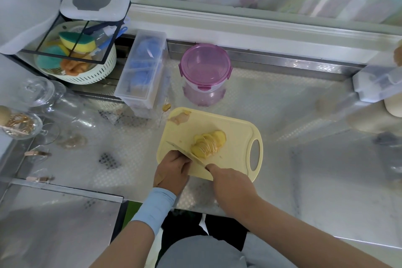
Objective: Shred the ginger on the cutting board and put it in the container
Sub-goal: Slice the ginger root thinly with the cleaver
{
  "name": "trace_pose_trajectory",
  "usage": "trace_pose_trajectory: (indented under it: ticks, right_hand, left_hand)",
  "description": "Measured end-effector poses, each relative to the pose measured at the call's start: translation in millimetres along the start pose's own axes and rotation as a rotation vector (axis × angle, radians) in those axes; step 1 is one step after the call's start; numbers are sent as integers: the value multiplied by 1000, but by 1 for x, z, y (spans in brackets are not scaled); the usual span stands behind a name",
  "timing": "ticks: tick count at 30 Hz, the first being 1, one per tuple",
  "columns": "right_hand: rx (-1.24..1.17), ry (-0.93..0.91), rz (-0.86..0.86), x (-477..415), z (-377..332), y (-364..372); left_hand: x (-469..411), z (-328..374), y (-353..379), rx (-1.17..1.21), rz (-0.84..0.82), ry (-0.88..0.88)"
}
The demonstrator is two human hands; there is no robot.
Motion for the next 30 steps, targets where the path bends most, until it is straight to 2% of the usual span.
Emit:
trace_pose_trajectory:
  ticks: [23,30]
  right_hand:
    - [-21,28,-74,-13,3,4]
    - [-40,18,-42,-32,-5,4]
  left_hand:
    - [0,-14,8,125,-82,-50]
    - [0,-20,13,160,-137,-97]
Point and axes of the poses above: each hand's wrist, its own x-axis away from the middle knuckle, its own y-axis out of the palm, z = x × y, the point moved 7 cm from there along -x, towards the middle knuckle, and after that the axes turned 11 degrees about -z, right-handed, at the moved point
